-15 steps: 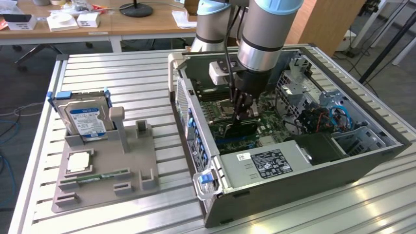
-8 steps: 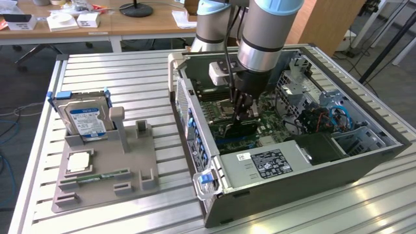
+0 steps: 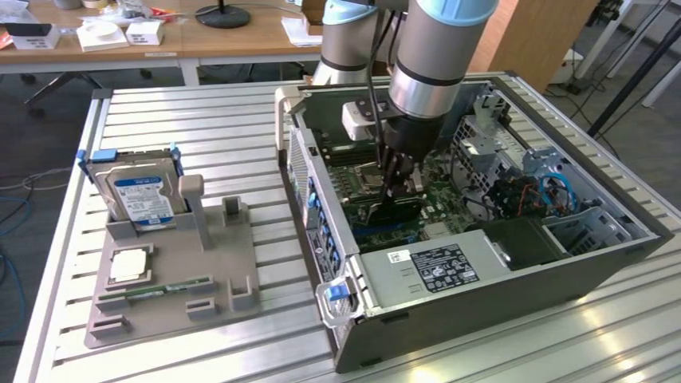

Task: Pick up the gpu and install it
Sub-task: 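Press down on the gpu until it lock into place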

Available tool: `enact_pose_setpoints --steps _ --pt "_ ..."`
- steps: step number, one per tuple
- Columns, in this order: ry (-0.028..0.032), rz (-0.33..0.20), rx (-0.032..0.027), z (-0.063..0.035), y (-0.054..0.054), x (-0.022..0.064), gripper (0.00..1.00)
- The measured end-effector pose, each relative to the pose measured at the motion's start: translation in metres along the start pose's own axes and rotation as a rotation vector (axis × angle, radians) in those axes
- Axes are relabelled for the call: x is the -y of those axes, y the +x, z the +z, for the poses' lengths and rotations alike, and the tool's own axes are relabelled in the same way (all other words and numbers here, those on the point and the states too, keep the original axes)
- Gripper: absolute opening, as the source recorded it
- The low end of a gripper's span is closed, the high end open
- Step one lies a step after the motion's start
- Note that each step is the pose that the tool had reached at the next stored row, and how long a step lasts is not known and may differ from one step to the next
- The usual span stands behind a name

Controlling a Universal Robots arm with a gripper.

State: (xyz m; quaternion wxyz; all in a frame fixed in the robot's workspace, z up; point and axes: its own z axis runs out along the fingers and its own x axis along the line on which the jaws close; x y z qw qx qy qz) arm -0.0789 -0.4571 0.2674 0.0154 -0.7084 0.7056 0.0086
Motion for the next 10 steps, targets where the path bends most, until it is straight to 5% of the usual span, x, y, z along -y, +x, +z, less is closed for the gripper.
enact_pose_setpoints --steps 10 --pt "0.0013 0.000 0.0043 -0.0001 0.0015 -0.0002 0.10"
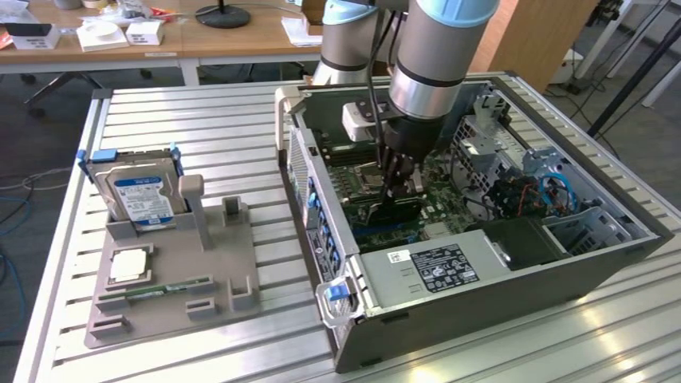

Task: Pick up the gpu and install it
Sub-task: 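Press down on the gpu until it lock into place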

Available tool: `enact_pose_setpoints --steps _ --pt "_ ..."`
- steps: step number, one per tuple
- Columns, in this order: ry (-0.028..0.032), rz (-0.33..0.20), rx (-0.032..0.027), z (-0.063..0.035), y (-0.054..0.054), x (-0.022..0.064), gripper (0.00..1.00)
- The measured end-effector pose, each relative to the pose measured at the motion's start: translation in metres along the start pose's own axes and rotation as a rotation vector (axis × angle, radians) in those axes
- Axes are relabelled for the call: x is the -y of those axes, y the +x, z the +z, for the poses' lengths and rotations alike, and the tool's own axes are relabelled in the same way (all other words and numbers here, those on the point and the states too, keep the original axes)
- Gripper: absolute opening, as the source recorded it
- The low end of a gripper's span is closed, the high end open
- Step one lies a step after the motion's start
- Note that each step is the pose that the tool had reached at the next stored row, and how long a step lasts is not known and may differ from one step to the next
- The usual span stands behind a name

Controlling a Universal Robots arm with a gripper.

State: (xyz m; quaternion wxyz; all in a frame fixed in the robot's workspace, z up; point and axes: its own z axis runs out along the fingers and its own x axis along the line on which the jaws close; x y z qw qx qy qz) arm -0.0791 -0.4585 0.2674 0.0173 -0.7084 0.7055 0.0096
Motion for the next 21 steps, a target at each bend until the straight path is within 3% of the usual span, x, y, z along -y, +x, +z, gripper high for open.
enact_pose_setpoints --steps 21 --pt "0.0008 0.000 0.0003 0.0008 0.0011 0.0000 0.10"
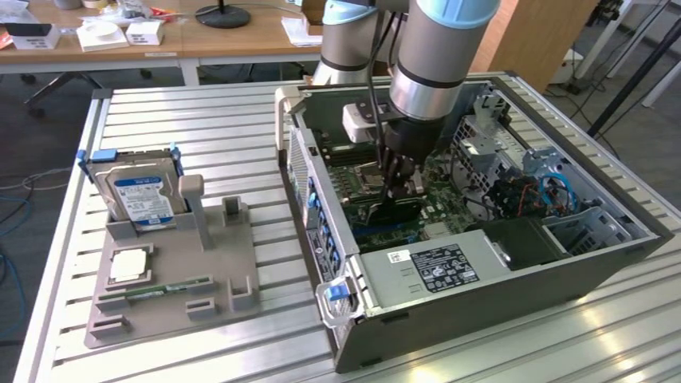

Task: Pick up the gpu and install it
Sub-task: 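Press down on the gpu until it lock into place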

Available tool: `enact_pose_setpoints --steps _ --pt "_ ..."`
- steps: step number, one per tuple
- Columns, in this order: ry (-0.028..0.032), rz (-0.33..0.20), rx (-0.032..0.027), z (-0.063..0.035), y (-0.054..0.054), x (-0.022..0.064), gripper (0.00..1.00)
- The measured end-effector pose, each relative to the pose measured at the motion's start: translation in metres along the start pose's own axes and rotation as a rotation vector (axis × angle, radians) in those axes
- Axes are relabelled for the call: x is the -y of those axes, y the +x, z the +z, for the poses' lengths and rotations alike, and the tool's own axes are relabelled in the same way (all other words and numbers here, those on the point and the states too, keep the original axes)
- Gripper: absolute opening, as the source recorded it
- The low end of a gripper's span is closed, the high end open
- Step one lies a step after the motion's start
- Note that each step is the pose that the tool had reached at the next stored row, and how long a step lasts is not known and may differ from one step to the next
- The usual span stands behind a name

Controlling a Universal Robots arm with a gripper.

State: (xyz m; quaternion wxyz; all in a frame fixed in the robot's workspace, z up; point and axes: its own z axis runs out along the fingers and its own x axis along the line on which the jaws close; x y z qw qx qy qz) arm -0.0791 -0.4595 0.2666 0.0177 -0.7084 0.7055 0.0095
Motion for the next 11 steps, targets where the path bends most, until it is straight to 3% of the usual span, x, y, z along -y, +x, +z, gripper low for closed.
enact_pose_setpoints --steps 11 --pt "0.0006 0.000 0.0016 0.0010 0.0004 -0.0002 0.10"
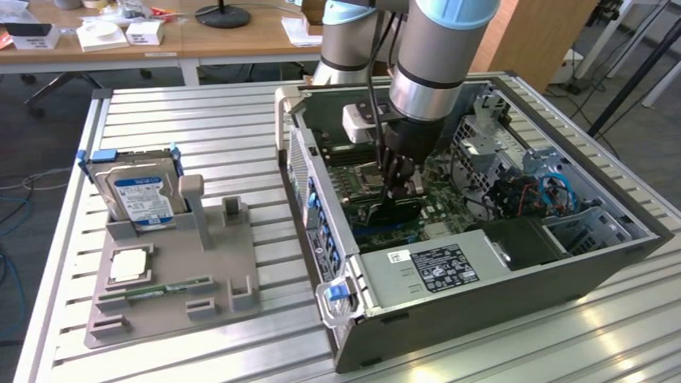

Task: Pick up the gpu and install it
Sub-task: 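Press down on the gpu until it lock into place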

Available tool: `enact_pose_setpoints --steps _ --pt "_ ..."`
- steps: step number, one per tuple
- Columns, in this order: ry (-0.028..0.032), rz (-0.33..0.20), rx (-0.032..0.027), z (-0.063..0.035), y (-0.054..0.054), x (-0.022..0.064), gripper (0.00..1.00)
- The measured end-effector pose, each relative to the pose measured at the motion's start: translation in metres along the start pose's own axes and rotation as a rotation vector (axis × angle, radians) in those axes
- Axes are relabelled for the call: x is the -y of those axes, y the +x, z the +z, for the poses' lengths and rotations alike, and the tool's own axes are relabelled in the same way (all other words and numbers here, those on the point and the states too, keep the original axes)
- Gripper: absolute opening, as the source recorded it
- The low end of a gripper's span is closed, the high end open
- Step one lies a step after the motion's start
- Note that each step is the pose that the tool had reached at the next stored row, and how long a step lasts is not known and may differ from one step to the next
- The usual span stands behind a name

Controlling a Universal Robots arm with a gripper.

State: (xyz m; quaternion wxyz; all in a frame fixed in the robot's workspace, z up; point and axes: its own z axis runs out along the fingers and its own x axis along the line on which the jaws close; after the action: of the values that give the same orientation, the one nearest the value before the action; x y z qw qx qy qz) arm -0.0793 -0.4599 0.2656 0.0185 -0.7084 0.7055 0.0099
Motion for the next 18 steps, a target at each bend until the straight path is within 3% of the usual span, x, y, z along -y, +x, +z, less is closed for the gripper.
enact_pose_setpoints --steps 18 --pt "0.0006 0.000 0.0012 0.0025 0.0007 -0.0005 0.10"
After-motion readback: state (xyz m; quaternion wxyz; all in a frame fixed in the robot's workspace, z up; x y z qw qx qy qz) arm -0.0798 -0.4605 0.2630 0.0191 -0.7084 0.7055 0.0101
